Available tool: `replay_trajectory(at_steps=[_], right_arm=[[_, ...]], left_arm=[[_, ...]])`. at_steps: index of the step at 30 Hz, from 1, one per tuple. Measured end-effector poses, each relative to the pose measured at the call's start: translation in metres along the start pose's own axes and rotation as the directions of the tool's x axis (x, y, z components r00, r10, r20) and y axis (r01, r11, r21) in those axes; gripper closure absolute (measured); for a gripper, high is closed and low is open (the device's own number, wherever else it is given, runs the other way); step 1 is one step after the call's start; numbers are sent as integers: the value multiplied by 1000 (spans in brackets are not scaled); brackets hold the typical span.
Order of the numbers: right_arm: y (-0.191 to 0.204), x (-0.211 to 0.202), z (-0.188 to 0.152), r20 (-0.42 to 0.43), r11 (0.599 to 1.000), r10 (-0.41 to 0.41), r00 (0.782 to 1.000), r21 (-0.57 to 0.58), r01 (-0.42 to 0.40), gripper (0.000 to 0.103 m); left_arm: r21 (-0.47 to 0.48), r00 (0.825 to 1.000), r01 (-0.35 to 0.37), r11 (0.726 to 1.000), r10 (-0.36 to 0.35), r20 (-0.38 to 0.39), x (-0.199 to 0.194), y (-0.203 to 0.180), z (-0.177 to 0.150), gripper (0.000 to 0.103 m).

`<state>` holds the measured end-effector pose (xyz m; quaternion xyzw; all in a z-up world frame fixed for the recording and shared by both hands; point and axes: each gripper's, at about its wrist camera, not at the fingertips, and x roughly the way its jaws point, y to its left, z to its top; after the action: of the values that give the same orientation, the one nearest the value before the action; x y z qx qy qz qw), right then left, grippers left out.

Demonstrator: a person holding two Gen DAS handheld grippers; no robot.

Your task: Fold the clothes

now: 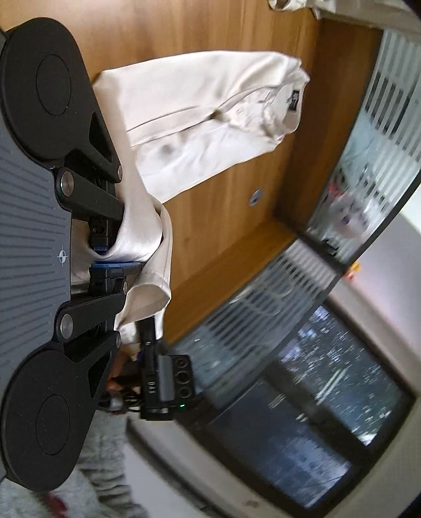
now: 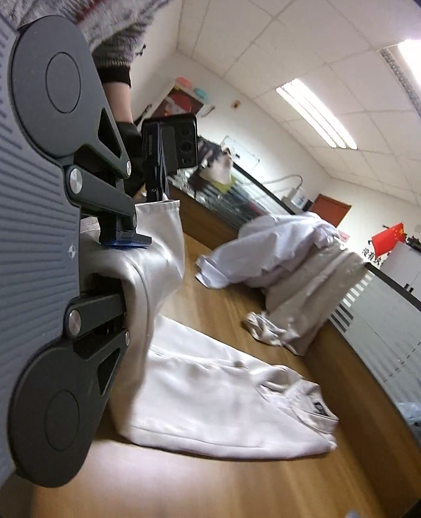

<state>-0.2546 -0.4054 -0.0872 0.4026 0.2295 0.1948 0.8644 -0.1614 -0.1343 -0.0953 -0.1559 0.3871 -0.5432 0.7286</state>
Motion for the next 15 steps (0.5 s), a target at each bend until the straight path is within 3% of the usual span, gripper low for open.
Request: replay_trajectory(at_steps=[15], right_arm=[[-48, 66, 118, -76, 997, -72, 995, -24, 71, 94]], left_arm=[[-20, 1000, 15, 1000, -15, 1, 30, 72, 97, 94]])
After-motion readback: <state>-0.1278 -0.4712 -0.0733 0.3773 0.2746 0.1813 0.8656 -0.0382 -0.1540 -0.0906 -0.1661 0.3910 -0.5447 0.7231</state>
